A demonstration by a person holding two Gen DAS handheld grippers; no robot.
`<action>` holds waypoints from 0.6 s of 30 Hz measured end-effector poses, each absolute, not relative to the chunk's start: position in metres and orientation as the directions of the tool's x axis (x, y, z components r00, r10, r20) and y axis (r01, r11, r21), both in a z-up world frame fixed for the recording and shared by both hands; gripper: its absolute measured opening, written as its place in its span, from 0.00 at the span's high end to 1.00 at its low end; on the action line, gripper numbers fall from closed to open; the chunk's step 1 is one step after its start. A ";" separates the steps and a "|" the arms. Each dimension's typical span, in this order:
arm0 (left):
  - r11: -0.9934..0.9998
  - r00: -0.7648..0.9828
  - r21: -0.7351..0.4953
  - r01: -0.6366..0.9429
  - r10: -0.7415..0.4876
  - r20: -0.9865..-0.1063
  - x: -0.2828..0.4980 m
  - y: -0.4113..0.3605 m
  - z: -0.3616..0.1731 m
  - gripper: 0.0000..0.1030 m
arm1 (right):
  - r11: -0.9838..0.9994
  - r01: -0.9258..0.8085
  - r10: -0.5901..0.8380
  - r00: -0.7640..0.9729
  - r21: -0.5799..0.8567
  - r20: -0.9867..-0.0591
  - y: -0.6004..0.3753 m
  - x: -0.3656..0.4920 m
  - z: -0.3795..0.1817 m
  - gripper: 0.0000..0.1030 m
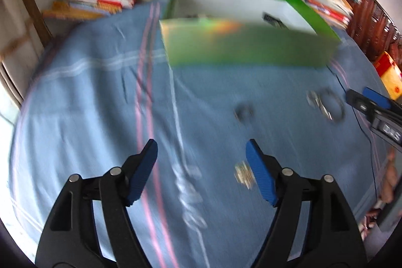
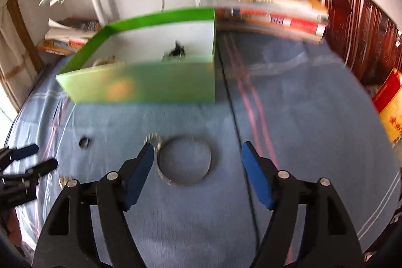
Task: Organize jewelry
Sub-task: 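Open both tools, withdraw, and reach toward the gold brooch and silver bangle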
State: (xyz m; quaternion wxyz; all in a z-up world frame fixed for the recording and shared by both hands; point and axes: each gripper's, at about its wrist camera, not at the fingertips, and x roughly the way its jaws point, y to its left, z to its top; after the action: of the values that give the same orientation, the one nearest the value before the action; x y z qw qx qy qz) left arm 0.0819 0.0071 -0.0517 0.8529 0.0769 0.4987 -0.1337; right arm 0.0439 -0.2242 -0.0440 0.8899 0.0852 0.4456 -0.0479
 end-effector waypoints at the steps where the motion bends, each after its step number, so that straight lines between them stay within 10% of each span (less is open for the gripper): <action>1: 0.951 0.458 -0.008 0.310 -0.156 -0.875 0.075 0.006 -0.056 0.27 | 0.981 0.161 -0.006 0.593 0.112 -0.805 -0.223 0.042 -0.047 0.25; 12: 0.958 0.467 0.040 0.285 -0.103 -0.878 0.059 -0.011 -0.080 0.25 | 0.994 0.109 -0.045 0.597 0.025 -0.801 -0.190 0.037 -0.054 0.24; 15: 0.963 0.479 0.034 0.267 -0.103 -0.872 0.059 -0.008 -0.080 0.25 | 0.997 0.074 -0.056 0.598 -0.014 -0.799 -0.181 0.038 -0.057 0.60; 18: 0.966 0.501 0.054 0.252 -0.083 -0.861 0.058 -0.010 -0.080 0.26 | 0.997 0.072 -0.045 0.579 -0.004 -0.814 -0.178 0.041 -0.063 0.67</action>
State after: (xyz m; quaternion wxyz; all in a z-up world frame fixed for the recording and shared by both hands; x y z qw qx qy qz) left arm 0.0577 -0.0100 -0.0797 0.8621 0.0864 0.4898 -0.0970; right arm 0.0405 -0.1779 -0.0628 0.8884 0.0145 0.4576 -0.0330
